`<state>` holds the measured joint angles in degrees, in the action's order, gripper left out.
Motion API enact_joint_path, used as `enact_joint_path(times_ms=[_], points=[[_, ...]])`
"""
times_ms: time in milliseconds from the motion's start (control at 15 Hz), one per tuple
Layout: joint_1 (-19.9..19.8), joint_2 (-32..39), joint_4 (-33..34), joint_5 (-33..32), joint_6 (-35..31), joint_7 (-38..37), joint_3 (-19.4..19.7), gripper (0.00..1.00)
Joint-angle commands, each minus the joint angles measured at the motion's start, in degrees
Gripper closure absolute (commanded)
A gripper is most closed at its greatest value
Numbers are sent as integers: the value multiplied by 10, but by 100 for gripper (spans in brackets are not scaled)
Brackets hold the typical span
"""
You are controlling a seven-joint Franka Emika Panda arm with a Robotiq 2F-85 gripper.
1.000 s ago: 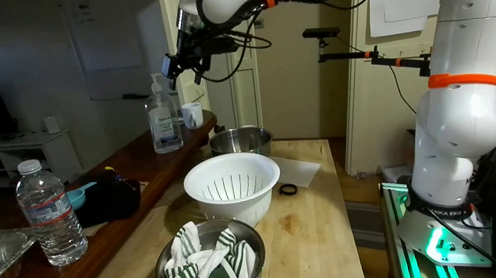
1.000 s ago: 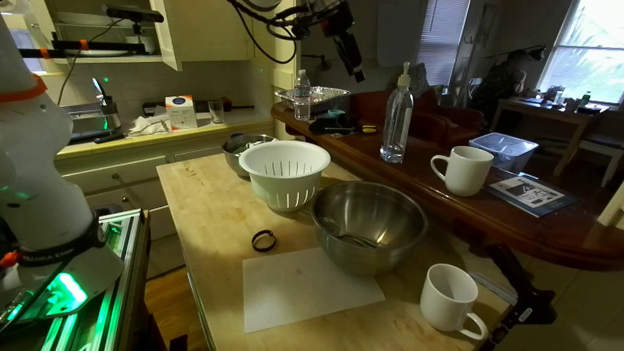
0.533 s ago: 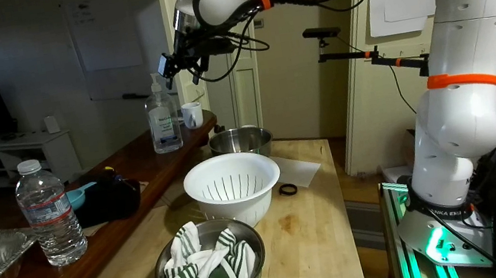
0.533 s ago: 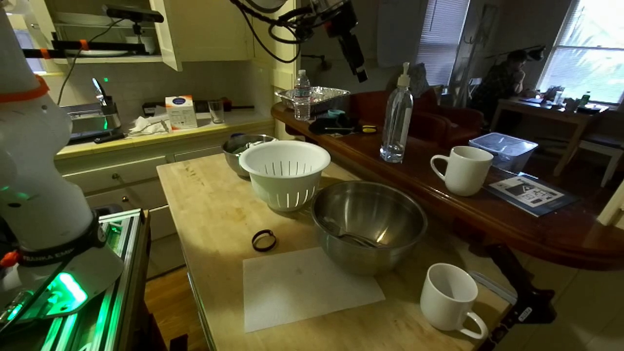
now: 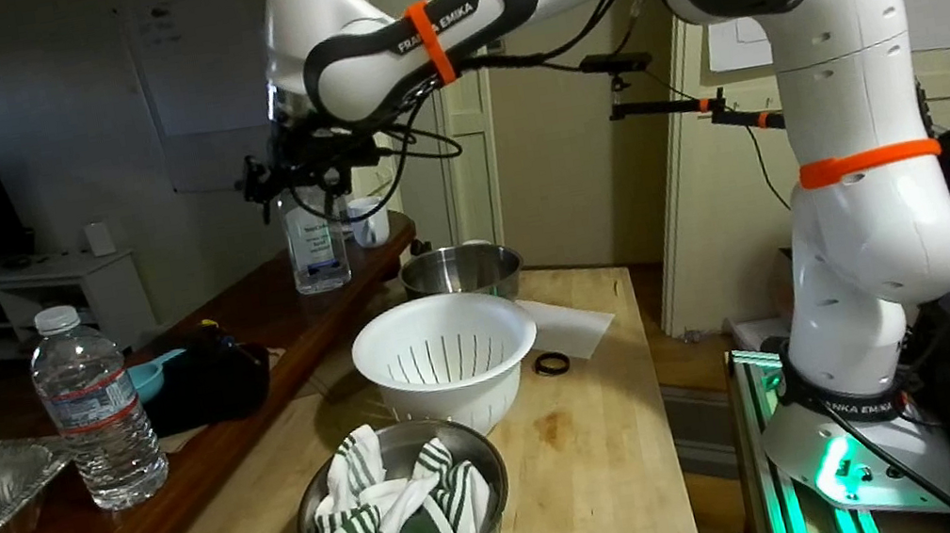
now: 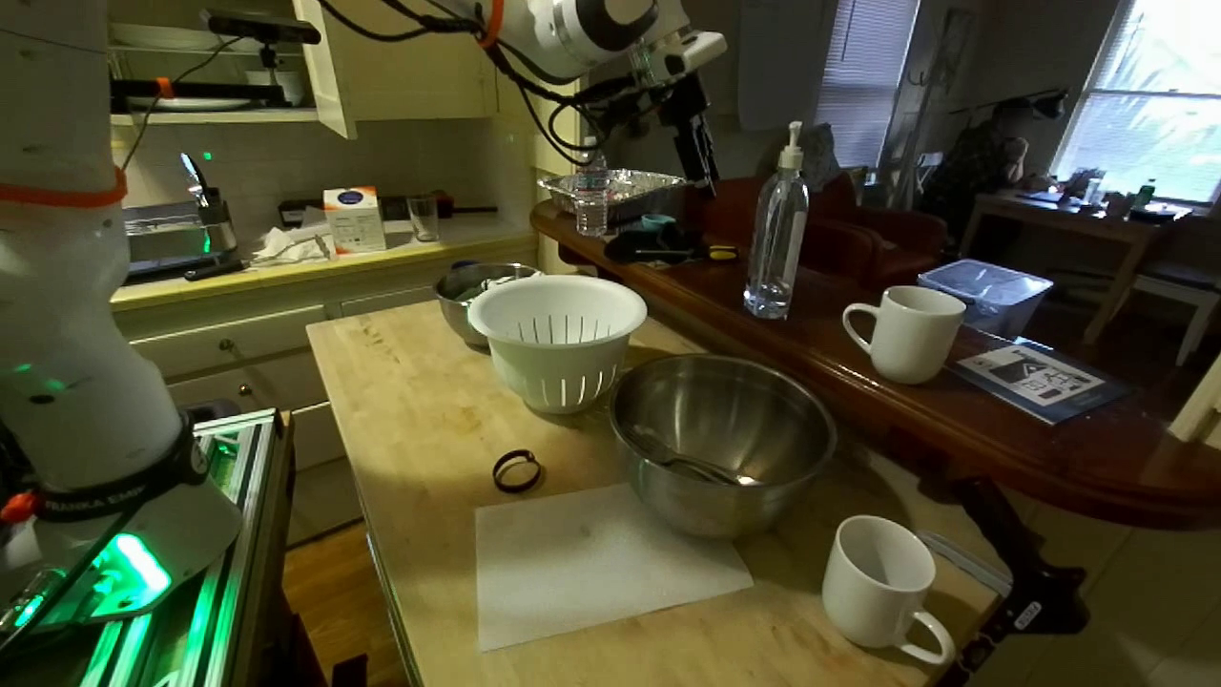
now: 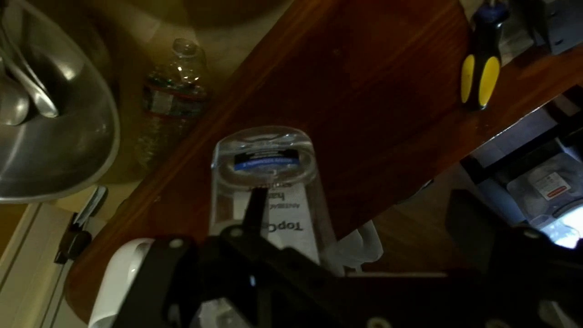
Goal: Move the screwdriver to the colander
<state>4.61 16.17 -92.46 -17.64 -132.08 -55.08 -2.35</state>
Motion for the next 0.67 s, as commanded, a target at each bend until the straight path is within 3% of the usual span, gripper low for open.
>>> enact_joint_path(times_ms=[0, 267, 333, 400, 467, 600], points=[[24, 131, 141, 11, 4, 21, 19, 0], [32, 235, 260, 41, 6, 84, 26, 0], [15, 251, 289, 29, 24, 98, 0, 0], [33, 248, 292, 49, 26, 130, 22, 0], [41, 218, 232, 44, -1, 93, 39, 0], [42, 235, 261, 54, 0, 118, 40, 0]])
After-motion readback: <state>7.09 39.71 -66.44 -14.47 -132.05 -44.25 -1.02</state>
